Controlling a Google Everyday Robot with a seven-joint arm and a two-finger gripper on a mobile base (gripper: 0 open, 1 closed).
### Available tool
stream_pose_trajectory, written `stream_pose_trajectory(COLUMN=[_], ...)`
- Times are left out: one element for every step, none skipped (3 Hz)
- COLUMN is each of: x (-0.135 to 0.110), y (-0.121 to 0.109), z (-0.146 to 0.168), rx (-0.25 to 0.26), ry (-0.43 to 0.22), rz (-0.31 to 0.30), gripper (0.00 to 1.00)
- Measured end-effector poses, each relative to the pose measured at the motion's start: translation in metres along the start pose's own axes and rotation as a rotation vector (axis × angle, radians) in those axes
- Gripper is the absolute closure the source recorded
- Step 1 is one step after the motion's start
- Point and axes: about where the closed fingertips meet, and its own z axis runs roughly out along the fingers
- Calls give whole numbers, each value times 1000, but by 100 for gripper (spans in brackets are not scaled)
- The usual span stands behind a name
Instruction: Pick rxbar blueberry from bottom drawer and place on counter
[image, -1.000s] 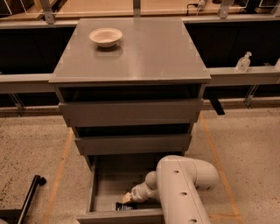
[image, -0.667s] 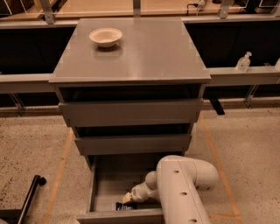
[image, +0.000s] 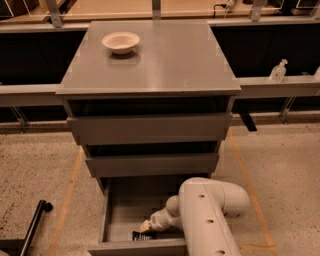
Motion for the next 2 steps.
stream_pose_trajectory(x=[0, 2], y=[0, 1], z=[0, 2], rx=[0, -1], ry=[0, 4], rz=[0, 0], gripper=[39, 15])
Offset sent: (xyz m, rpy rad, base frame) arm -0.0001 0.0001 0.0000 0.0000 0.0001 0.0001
